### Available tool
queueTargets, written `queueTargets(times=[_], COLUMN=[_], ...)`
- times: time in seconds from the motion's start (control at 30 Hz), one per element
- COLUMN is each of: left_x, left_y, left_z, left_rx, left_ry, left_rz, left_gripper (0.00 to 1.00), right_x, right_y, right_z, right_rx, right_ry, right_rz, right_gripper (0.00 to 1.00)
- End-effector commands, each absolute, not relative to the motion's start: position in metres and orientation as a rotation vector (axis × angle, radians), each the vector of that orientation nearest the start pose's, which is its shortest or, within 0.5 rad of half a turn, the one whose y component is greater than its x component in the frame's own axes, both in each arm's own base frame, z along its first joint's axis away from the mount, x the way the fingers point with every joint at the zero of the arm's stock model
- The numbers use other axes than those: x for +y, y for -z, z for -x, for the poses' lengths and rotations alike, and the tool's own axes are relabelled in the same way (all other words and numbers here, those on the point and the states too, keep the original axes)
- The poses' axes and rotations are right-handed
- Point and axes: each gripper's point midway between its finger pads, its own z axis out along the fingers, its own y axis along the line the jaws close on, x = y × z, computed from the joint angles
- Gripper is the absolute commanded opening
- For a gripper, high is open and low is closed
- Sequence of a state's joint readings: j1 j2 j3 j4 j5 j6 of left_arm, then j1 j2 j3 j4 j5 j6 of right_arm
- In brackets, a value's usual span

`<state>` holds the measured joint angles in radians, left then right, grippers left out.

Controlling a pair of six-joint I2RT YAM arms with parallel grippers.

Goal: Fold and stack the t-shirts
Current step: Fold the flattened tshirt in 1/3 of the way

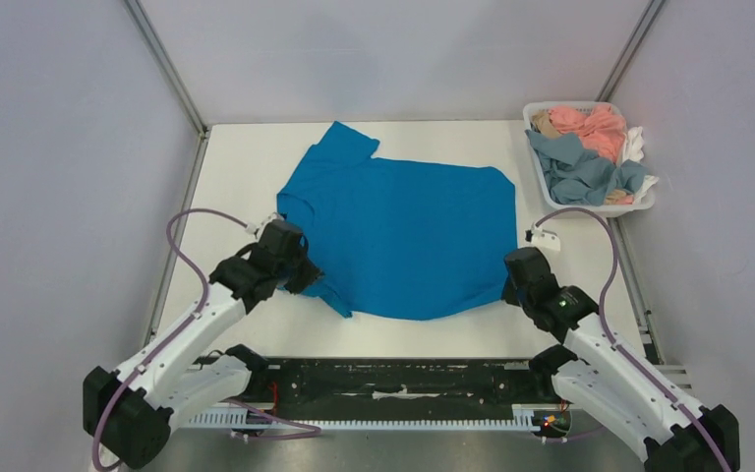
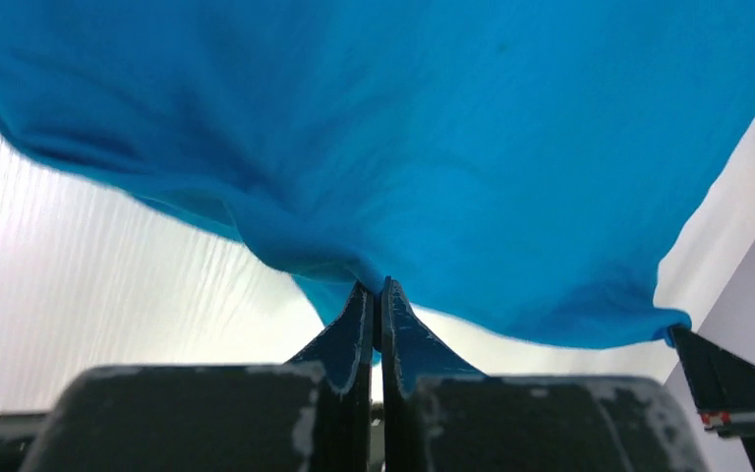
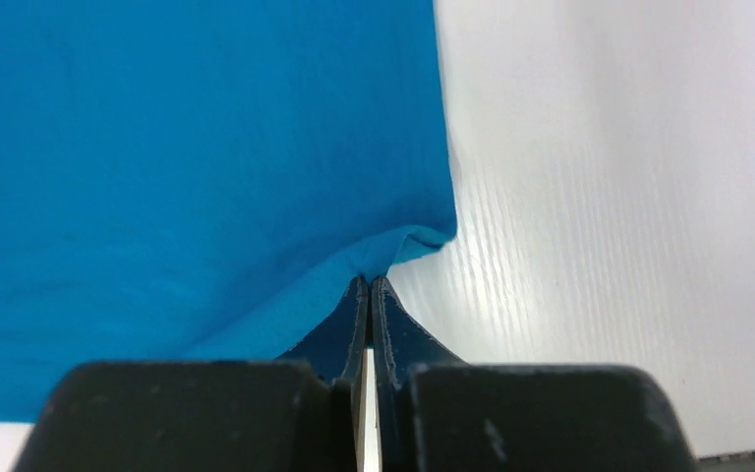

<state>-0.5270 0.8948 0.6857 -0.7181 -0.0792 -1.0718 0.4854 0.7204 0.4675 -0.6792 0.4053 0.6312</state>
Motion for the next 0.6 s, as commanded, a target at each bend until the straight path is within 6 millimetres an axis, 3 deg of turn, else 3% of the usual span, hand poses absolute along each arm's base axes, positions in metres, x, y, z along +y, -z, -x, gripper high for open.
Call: queueTargets(times=[0.0,0.27,0.57], left_x=[-0.145,-0.141,-0.131], left_y=[-0.149,-0.165,-0.178], left_z=[-0.253,-0.316,-0.363], left_rx=[2.339,2.294,2.227], left_ry=[0.497,0.383,0.393], left_rz=[0.615,0.588,0.521], left_gripper=[0.02,0.02,0.02], right_x=[0.057,0.055,0.043], right_y=[-0.111,-0.134,-0.146], right_z=[-0.239,-0.279,-0.305], right_rx=[2.188,2.104,2.064], right_ry=[-0.028,-0.031,-0.015], right_rz=[-0.365,-0.413,-0.444], right_gripper=[0.0,0.0,0.0])
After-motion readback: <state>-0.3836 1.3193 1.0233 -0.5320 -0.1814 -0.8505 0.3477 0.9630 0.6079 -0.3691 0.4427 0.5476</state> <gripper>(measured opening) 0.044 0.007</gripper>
